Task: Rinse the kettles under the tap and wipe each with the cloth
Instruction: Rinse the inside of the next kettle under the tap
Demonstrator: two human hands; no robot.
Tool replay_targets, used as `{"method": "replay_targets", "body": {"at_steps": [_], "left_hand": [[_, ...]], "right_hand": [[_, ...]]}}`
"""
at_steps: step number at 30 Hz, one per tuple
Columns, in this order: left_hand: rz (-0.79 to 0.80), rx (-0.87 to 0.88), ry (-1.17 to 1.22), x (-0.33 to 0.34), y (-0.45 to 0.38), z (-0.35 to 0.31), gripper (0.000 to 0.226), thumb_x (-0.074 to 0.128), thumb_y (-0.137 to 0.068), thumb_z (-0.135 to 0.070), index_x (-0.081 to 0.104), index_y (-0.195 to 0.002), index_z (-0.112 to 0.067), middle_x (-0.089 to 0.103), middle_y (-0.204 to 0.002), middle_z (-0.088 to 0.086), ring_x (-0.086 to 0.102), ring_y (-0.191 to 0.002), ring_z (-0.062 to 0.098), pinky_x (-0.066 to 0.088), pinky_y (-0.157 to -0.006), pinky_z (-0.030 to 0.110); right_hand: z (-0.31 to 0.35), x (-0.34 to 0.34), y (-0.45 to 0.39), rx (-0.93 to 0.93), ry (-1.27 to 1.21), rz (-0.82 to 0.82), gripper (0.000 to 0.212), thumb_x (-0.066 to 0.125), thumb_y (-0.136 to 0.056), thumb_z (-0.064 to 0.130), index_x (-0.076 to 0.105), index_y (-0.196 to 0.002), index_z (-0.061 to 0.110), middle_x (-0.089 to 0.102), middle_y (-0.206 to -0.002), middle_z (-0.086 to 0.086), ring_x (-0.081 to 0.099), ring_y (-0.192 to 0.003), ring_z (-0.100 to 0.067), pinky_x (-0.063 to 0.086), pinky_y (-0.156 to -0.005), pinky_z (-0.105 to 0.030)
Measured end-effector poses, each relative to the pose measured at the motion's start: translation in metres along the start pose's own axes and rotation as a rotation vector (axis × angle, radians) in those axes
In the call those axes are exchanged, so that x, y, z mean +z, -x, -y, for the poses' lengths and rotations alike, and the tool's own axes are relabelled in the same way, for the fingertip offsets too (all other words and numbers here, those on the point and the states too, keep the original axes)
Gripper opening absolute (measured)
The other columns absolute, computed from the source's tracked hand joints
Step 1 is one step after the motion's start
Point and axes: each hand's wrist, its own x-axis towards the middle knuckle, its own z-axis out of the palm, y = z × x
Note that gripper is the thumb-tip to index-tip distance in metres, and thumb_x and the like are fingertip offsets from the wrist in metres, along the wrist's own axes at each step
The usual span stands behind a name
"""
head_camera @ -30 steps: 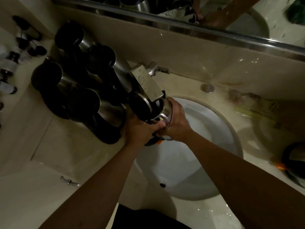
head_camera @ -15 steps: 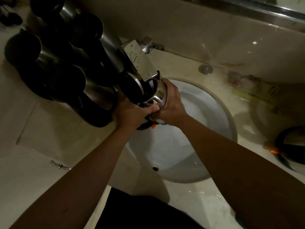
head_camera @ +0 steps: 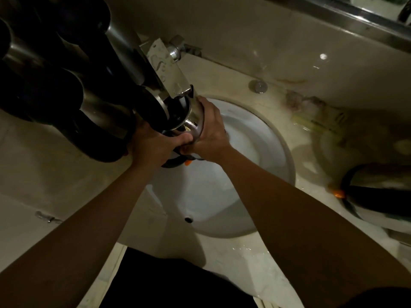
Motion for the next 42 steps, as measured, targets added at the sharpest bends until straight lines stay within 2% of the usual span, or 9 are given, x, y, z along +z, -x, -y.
{"method": "replay_targets", "body": {"at_steps": [15, 18, 22, 26, 30, 32, 35, 39, 42], "left_hand": [[0.047, -0.026, 0.027, 0.001, 0.002, -0.006, 0.084, 0.097, -0.06, -0.037, 0.06, -0.133, -0.018, 0.059, -0.119, -0.013, 0.05, -0.112, 0.001, 0.035, -0.09, 0.008], [0.051, -0.036, 0.011, 0.001, 0.003, -0.006, 0.091, 0.096, -0.056, -0.048, 0.059, -0.134, -0.02, 0.064, -0.126, -0.009, 0.055, -0.121, 0.006, 0.038, -0.095, 0.015], [0.032, -0.05, 0.045, 0.001, 0.003, -0.011, 0.094, 0.098, -0.056, -0.041, 0.056, -0.137, -0.022, 0.055, -0.122, -0.018, 0.045, -0.117, -0.004, 0.025, -0.083, -0.005], [0.017, -0.049, 0.024, 0.002, 0.003, -0.006, 0.091, 0.098, -0.054, -0.041, 0.059, -0.134, -0.023, 0.055, -0.118, -0.019, 0.05, -0.118, 0.0, 0.032, -0.092, 0.006], [0.023, -0.035, 0.029, 0.003, 0.001, -0.006, 0.091, 0.099, -0.057, -0.033, 0.057, -0.136, -0.02, 0.052, -0.116, -0.018, 0.045, -0.115, -0.002, 0.026, -0.076, -0.011], [0.02, -0.023, 0.03, 0.004, 0.0, -0.007, 0.092, 0.099, -0.057, -0.033, 0.056, -0.137, -0.018, 0.052, -0.117, -0.017, 0.045, -0.116, -0.001, 0.026, -0.079, -0.01], [0.018, -0.012, 0.002, 0.002, -0.001, -0.007, 0.098, 0.098, -0.055, -0.043, 0.053, -0.14, -0.02, 0.056, -0.124, -0.014, 0.045, -0.119, 0.0, 0.03, -0.095, 0.009], [0.028, 0.001, -0.023, 0.001, -0.001, -0.01, 0.094, 0.097, -0.056, -0.044, 0.055, -0.138, -0.022, 0.059, -0.126, -0.012, 0.046, -0.118, 0.001, 0.033, -0.095, 0.017], [0.047, -0.03, -0.002, 0.001, -0.002, -0.009, 0.091, 0.098, -0.054, -0.041, 0.058, -0.134, -0.024, 0.06, -0.119, -0.015, 0.05, -0.113, 0.001, 0.031, -0.085, 0.006]], "right_hand": [[-0.002, -0.003, 0.002, 0.02, -0.017, 0.012, 0.135, 0.1, -0.045, 0.041, 0.024, -0.157, 0.029, 0.037, -0.153, 0.001, 0.039, -0.139, -0.02, 0.046, -0.113, -0.05], [0.002, -0.005, 0.003, 0.042, -0.025, 0.02, 0.136, 0.099, -0.043, 0.042, 0.024, -0.157, 0.031, 0.036, -0.154, 0.002, 0.038, -0.139, -0.02, 0.046, -0.114, -0.052], [0.003, -0.01, 0.002, 0.039, -0.028, 0.027, 0.136, 0.099, -0.044, 0.041, 0.026, -0.157, 0.029, 0.038, -0.153, 0.002, 0.039, -0.138, -0.02, 0.047, -0.113, -0.05], [0.002, -0.009, 0.003, 0.022, -0.033, 0.019, 0.135, 0.1, -0.044, 0.038, 0.027, -0.156, 0.03, 0.039, -0.151, 0.005, 0.039, -0.136, -0.017, 0.048, -0.112, -0.05], [0.001, -0.007, 0.0, 0.023, -0.031, 0.014, 0.135, 0.1, -0.042, 0.04, 0.027, -0.156, 0.032, 0.04, -0.15, 0.006, 0.04, -0.135, -0.017, 0.048, -0.112, -0.05], [0.0, -0.007, 0.0, 0.02, -0.037, 0.009, 0.134, 0.098, -0.041, 0.043, 0.027, -0.154, 0.034, 0.04, -0.15, 0.007, 0.04, -0.135, -0.016, 0.049, -0.111, -0.051], [0.001, -0.007, 0.001, 0.024, -0.05, 0.005, 0.134, 0.094, -0.039, 0.048, 0.027, -0.154, 0.034, 0.04, -0.149, 0.008, 0.04, -0.134, -0.015, 0.049, -0.111, -0.051], [0.004, -0.006, 0.001, 0.025, -0.061, -0.003, 0.132, 0.089, -0.038, 0.055, 0.029, -0.154, 0.032, 0.042, -0.148, 0.009, 0.04, -0.134, -0.014, 0.049, -0.111, -0.05], [0.003, -0.005, 0.002, 0.025, -0.069, -0.015, 0.133, 0.086, -0.037, 0.06, 0.031, -0.154, 0.031, 0.042, -0.148, 0.008, 0.042, -0.135, -0.015, 0.05, -0.111, -0.049]]}}
